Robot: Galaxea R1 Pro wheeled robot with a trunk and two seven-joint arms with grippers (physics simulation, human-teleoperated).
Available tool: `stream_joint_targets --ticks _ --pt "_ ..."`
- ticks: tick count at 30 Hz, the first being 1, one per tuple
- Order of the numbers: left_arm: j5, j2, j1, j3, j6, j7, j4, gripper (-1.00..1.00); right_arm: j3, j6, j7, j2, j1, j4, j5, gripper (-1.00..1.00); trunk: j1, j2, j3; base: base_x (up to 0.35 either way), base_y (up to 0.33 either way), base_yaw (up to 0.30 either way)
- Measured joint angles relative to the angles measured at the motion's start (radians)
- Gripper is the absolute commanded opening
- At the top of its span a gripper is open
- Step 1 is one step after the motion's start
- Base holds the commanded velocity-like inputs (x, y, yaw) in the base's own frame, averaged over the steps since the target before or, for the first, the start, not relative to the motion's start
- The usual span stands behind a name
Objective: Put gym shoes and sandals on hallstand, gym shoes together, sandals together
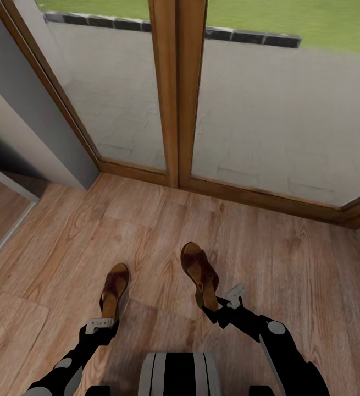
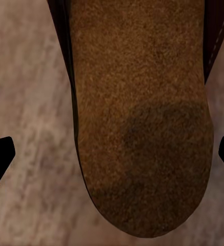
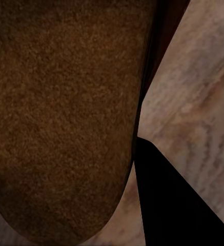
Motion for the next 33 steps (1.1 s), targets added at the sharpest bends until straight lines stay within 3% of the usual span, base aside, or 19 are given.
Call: stream_joint_targets --ticks 6,7,33 --pt "0.000 0.000 0.000 0.000 0.000 0.000 0.000 1.00 0.000 0.000 0.000 -0.001 0.000 0.000 0.000 -1.00 0.000 0.000 0.000 0.004 0.000 0.000" --pt "0.000 0.000 0.000 0.000 0.000 0.000 0.000 -1.00 0.000 0.000 0.000 0.000 0.000 0.000 0.000 -1.00 0.000 0.000 0.000 0.000 0.000 0.000" --pt "0.003 0.000 -0.001 0.000 -0.001 0.000 -0.012 -1.00 0.000 0.000 0.000 -0.001 0.000 0.000 0.000 -1.00 0.000 0.000 0.000 0.000 0.000 0.000"
